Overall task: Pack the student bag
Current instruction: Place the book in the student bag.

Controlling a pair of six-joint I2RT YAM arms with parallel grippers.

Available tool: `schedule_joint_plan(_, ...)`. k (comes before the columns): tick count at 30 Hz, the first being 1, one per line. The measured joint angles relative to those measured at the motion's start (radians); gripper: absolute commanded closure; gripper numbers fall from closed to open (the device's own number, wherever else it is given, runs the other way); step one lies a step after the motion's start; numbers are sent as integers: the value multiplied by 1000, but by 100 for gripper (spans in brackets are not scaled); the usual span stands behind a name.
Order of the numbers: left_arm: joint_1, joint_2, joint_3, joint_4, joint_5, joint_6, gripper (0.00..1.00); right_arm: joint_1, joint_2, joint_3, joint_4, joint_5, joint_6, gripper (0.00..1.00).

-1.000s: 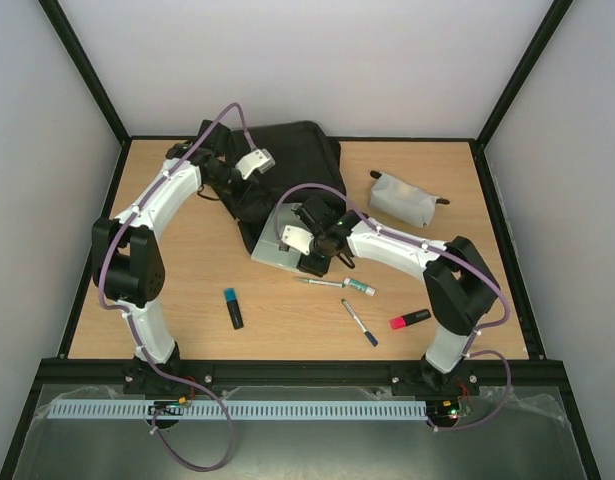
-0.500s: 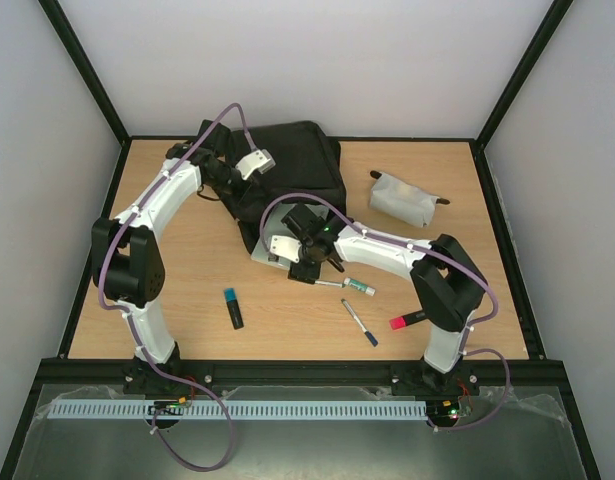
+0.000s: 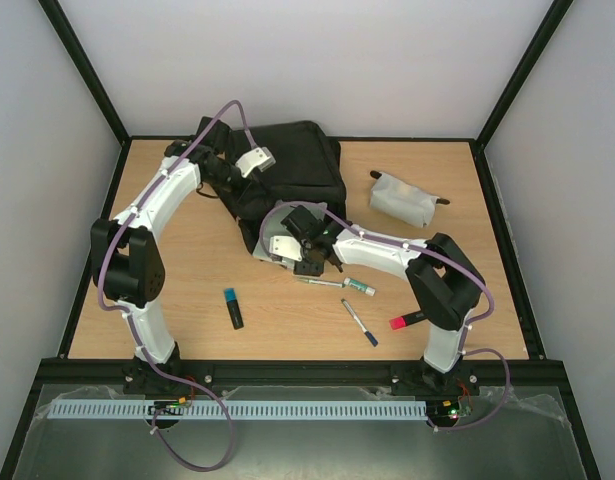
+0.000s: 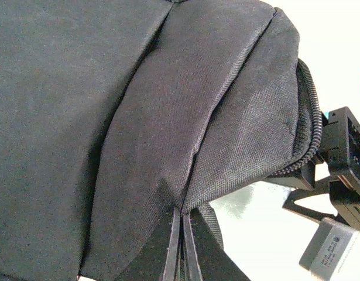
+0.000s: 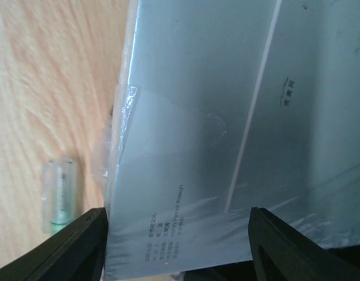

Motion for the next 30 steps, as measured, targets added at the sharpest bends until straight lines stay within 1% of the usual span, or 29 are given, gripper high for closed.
schedule_joint_plan(5,0,0,3,-6,3,5,98,-17,0,-15,55,58,-51,36)
schedule_joint_plan(10,0,0,3,-8,9,9,98,-59,6,-19,137,119,-105,38)
schedule_joint_plan(14,0,0,3,-9,13,10,98,-84,45,-9,209,161,-135,39)
schedule_joint_plan(19,0,-4,3,-11,14,17,98,-93,84,-22,372,236,-179,39)
schedule_joint_plan(22,0,-7,3,-12,13,22,98,-93,84,-14,385,237,-170,38)
schedule_joint_plan(25,0,-10,3,-13,13,27,98,-93,74,-6,348,178,-147,38)
schedule_joint_plan(26,0,-10,3,-14,13,29,98,-93,67,-6,325,152,-140,40)
schedule_joint_plan(27,0,-10,3,-14,13,31,98,-93,59,-6,297,121,-133,45)
schedule_joint_plan(29,0,-10,3,-15,13,32,98,-93,42,-7,251,68,-125,60)
schedule_joint_plan(30,0,-11,3,-16,13,32,98,-93,32,-7,228,40,-118,71)
